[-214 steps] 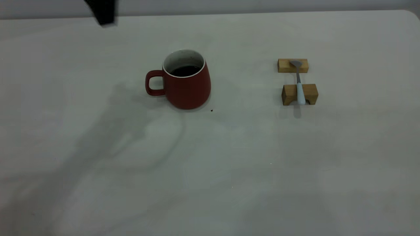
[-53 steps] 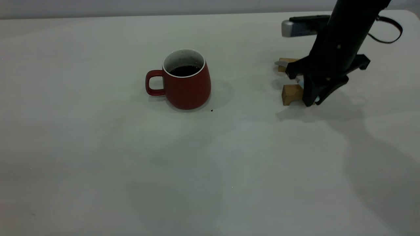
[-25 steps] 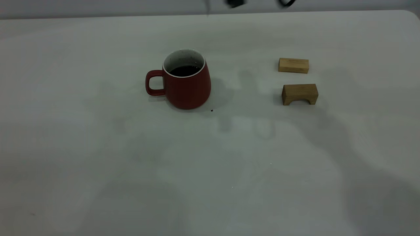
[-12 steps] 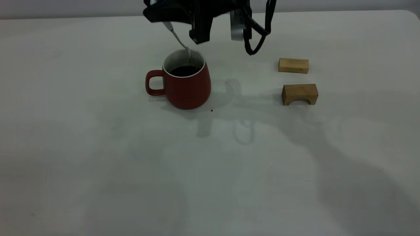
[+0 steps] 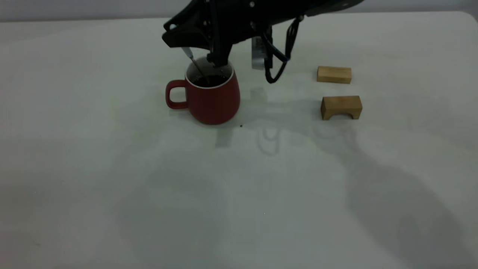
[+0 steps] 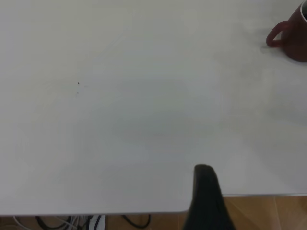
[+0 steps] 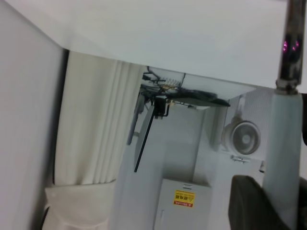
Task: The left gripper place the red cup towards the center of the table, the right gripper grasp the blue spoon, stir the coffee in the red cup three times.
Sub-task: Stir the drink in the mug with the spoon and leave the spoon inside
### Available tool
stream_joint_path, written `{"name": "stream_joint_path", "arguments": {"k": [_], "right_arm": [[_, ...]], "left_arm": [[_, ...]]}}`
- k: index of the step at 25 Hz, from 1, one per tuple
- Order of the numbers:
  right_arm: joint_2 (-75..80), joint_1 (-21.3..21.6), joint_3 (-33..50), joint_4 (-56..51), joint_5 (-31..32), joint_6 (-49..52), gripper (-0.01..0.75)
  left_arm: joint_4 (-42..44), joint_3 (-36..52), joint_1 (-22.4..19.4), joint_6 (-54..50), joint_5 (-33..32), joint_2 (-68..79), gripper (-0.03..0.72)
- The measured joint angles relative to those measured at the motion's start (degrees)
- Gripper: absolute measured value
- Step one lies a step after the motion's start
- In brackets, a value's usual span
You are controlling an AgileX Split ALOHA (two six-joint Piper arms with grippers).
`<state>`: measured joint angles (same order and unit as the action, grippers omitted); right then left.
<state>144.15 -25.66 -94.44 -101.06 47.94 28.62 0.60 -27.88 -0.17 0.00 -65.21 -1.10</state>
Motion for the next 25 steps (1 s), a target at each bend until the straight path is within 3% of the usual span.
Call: {"name": "stream_joint_path", "arguments": {"k": [9,15,20,25], "right_arm": [[1.1,4.6,-0.4,3.8,2.8,5.6,0.149],[1.5,2.7,-0.3,2.9,4.6,12.8,0.149],[2.0,0.8,-1.3,0.6,3.8,3.4,0.149],[2.0,2.4,-2.0,2.1,3.4,-1.4,0.149]], "left_arm": [[0.0,0.0,0.0,0.0,0.0,0.0,0.594],[0.0,0.0,0.0,0.0,0.0,0.0,0.594],[0.0,0.0,0.0,0.0,0.0,0.0,0.594],[0.0,0.0,0.0,0.0,0.0,0.0,0.594]]}}
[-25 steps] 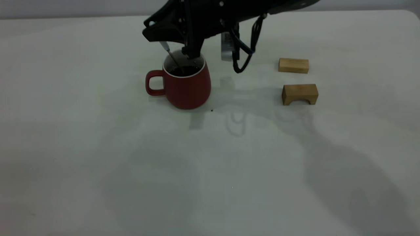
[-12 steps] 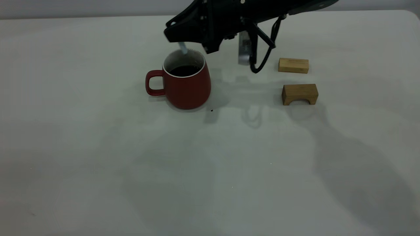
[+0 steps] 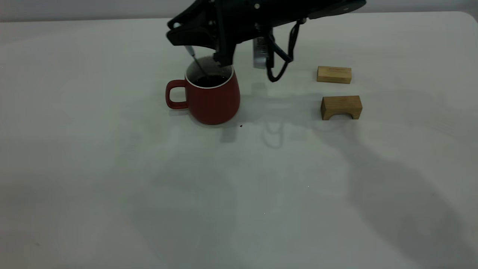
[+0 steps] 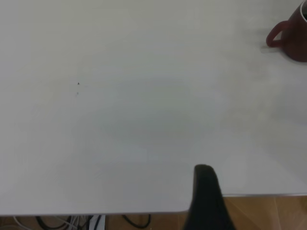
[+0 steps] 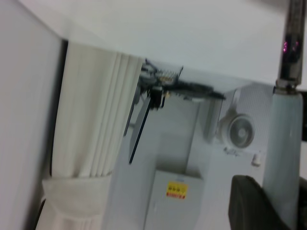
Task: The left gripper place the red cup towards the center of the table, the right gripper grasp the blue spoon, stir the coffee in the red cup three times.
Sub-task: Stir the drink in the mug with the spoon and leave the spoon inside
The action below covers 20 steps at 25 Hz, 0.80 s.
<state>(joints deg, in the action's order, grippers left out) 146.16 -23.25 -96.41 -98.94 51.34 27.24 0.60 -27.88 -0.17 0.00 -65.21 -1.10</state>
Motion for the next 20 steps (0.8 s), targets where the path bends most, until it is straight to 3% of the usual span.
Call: {"name": "stream_joint_path", "arguments": {"k": [6,8,11,16,20], "right_arm": [[0.0,2.1,0.0,8.6,1.4,16.5,0.149],[0.0,1.5,0.0,8.8,1.9,17.7,0.149],[0.0,-0.2,0.0,5.1,1.9,12.4,0.149],[0.0,-1.5,-0.1,-1.2,0.1,-5.7,0.149],[0.0,0.2,-0.1,0.2,0.0,-2.2,0.149]], "left_arm": [[0.0,0.0,0.0,0.0,0.0,0.0,0.594],[0.0,0.0,0.0,0.0,0.0,0.0,0.594],[0.0,0.0,0.0,0.0,0.0,0.0,0.594],[0.0,0.0,0.0,0.0,0.0,0.0,0.594],[0.0,0.0,0.0,0.0,0.0,0.0,0.594]]}}
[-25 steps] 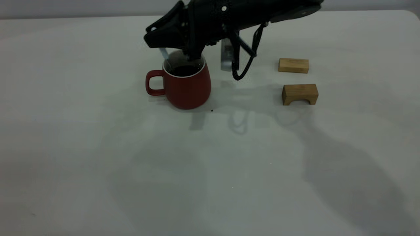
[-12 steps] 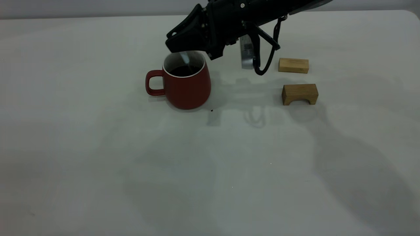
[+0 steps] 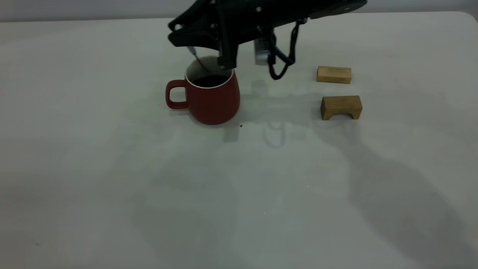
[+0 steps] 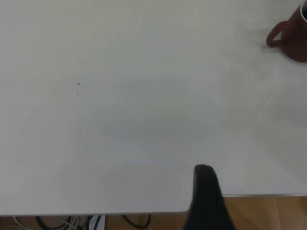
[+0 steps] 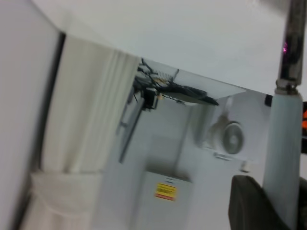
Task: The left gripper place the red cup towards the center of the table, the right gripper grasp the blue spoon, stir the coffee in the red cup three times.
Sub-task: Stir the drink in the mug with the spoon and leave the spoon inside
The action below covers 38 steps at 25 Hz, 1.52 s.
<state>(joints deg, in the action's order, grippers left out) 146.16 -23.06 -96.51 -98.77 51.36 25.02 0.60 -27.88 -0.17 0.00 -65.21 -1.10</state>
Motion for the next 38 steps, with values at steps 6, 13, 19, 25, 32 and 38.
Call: {"name": "stream_joint_path", "arguments": {"k": [6,13,19,25,32,38], "right_arm": [[0.0,1.9,0.0,7.6,0.3,19.1,0.149],[0.0,-1.7,0.0,3.6,-0.6,15.6,0.149],[0.0,-2.0,0.0,0.5,-4.9,-1.2,0.149],[0.0,1.4,0.0,7.1,-1.9,2.4,0.149],[0.0,0.1,0.0,8.3,0.3,15.1,0.149],[0.0,-2.2,0.0,2.9,-3.0,6.2,0.149]], "left_arm": [[0.0,0.0,0.0,0.0,0.0,0.0,0.594],[0.0,0.0,0.0,0.0,0.0,0.0,0.594],[0.0,0.0,0.0,0.0,0.0,0.0,0.594],[0.0,0.0,0.0,0.0,0.0,0.0,0.594],[0.0,0.0,0.0,0.0,0.0,0.0,0.594],[0.0,0.0,0.0,0.0,0.1,0.0,0.594]]}}
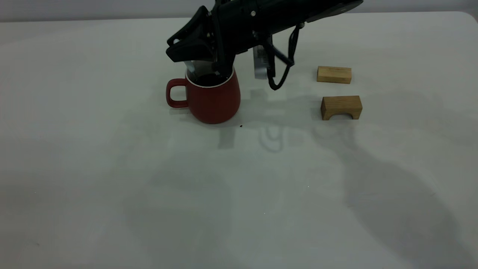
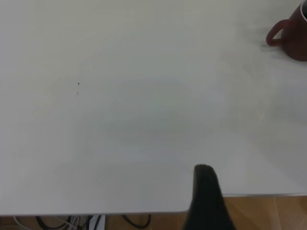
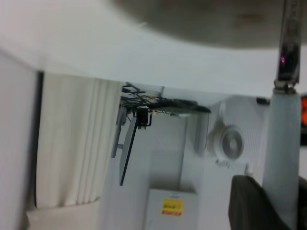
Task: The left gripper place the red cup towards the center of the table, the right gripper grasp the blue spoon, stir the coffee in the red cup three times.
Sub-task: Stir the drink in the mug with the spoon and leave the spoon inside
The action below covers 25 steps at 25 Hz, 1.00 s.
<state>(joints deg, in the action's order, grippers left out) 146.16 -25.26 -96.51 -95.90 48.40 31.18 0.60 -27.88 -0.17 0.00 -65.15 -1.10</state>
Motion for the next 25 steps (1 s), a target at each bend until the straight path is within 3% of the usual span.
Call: {"name": "stream_joint_path", "arguments": {"k": [6,25], "right_arm": [[0.0,0.9,0.0,-0.1,-0.6,-12.1,0.149],[0.0,1.2,0.0,3.2,3.2,-6.3,0.149]], "left_arm": [[0.0,0.0,0.0,0.0,0.0,0.0,0.594],[0.0,0.0,0.0,0.0,0.0,0.0,0.594]]}}
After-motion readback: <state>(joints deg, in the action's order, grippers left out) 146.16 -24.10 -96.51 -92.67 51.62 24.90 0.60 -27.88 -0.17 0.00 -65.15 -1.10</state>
